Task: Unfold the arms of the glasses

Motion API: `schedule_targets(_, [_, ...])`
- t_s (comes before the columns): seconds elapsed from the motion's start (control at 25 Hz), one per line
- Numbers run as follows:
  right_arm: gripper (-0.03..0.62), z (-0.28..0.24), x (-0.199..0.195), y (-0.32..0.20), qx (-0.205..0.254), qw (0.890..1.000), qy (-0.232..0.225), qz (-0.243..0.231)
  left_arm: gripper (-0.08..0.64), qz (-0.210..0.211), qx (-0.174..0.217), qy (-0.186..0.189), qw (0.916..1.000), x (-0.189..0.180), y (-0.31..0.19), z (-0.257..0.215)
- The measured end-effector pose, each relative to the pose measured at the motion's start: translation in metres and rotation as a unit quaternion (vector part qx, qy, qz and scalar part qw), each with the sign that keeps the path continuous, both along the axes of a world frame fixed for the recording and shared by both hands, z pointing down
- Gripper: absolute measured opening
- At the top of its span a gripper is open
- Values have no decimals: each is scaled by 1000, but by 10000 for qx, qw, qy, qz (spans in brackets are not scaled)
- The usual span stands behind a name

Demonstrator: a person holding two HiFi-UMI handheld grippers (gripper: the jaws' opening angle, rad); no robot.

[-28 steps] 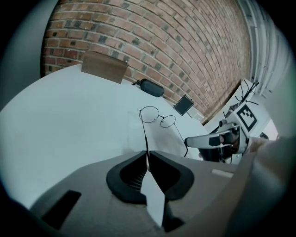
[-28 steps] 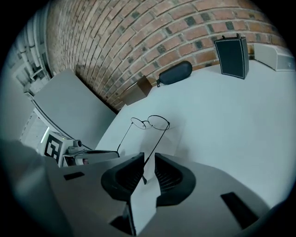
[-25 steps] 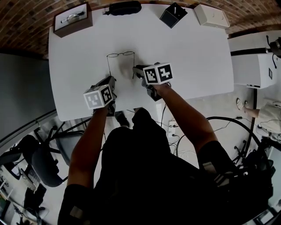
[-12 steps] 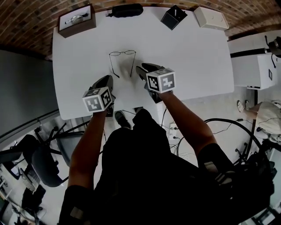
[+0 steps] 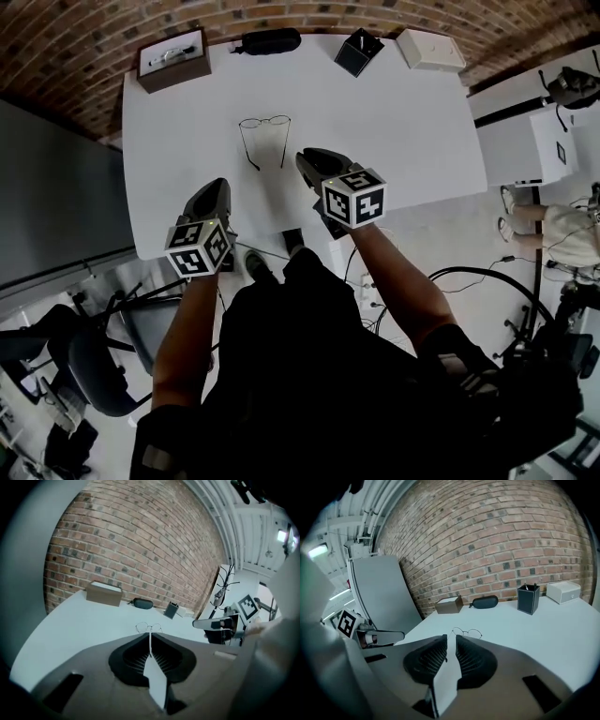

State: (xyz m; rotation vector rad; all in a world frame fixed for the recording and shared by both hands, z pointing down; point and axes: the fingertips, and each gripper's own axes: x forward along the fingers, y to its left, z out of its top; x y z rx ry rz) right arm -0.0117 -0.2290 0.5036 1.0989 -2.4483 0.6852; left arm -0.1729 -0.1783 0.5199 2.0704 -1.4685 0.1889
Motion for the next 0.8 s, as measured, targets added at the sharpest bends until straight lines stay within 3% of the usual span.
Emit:
schedule_targets(0.12, [35, -23, -5, 17, 258, 9995, -187, 81, 12, -164, 335, -18, 9993, -15, 15, -24])
schedule_targets(0.28, [25, -55, -5, 39, 590, 9975, -300, 262, 11, 31, 675, -39, 9977, -19, 32, -52])
schedule_targets(0.44, [20, -87, -5, 55, 1052, 9937, -14, 374, 11, 280, 893, 33, 9956, -17, 45, -75])
schedule_targets(0.64, [17, -103, -7, 69, 1260, 9912, 85, 410, 11, 460, 1091, 8, 9930, -14, 65, -98])
schedule_targets(0.8, [12, -112, -11, 81, 1436, 9894, 158, 160, 11, 411, 1241, -86, 9914, -14, 77, -115])
